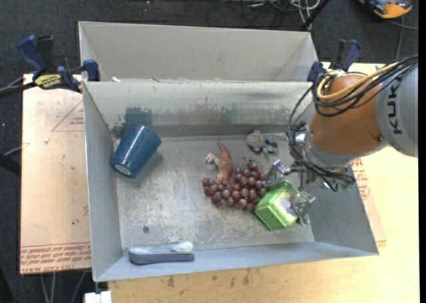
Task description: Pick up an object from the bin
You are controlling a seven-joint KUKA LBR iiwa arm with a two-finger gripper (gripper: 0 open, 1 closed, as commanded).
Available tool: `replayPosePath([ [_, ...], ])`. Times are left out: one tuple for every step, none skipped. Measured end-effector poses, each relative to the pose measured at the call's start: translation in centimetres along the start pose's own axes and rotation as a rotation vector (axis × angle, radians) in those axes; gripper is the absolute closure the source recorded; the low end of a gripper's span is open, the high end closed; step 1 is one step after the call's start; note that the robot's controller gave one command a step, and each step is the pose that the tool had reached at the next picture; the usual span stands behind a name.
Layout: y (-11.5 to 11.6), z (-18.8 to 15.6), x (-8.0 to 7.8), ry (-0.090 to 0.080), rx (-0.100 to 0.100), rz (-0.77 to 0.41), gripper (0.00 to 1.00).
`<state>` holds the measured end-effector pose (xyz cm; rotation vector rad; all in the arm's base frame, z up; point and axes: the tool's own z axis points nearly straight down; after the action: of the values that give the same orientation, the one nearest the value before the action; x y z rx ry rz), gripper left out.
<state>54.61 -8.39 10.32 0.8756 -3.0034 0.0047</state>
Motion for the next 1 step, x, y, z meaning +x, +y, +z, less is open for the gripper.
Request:
replayPosePath([
  [0.0,0.0,0.0,0.0,0.0,0.0,1.0],
])
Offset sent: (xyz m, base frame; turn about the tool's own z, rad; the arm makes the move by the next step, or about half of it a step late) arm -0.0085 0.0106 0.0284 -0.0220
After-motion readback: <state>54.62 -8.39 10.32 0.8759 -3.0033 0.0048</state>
